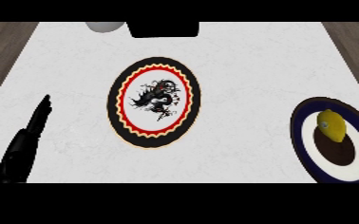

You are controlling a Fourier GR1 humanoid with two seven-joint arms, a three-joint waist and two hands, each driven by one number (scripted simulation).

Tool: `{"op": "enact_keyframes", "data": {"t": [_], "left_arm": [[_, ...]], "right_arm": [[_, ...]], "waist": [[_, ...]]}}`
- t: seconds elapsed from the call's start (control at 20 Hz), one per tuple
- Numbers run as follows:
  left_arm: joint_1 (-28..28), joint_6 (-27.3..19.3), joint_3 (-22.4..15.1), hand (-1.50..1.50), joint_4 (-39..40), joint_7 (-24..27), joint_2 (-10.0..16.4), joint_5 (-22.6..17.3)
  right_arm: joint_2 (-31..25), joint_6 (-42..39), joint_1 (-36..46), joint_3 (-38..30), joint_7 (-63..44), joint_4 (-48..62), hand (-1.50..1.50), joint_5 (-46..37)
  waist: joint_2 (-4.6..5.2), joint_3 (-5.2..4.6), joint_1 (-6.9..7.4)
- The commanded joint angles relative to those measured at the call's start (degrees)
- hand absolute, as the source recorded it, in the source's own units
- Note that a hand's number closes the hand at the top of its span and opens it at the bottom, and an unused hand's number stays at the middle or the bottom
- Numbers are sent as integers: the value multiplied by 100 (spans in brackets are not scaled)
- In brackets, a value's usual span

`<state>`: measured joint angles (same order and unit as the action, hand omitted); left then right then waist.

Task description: Pick the lemon from the plate and place it in the plate

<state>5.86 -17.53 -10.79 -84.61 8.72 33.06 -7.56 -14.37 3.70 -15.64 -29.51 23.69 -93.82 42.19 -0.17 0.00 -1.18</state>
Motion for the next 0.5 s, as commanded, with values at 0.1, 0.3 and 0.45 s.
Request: {"op": "enact_keyframes", "data": {"t": [0.1,0.3,0.45], "left_arm": [[-206,-51,-71,0,-168,-257,-64,142],[-154,219,57,0,185,78,-66,121],[-206,186,53,0,-11,-207,-103,173]], "right_arm": [[-1096,-765,-926,85,-663,203,-150,-664],[-1521,-814,-782,122,-1010,544,-150,-1020],[-1996,-695,-460,195,-1839,602,-150,-1069]], "waist": [[20,0,47],[25,-2,114],[26,-1,146]]}}
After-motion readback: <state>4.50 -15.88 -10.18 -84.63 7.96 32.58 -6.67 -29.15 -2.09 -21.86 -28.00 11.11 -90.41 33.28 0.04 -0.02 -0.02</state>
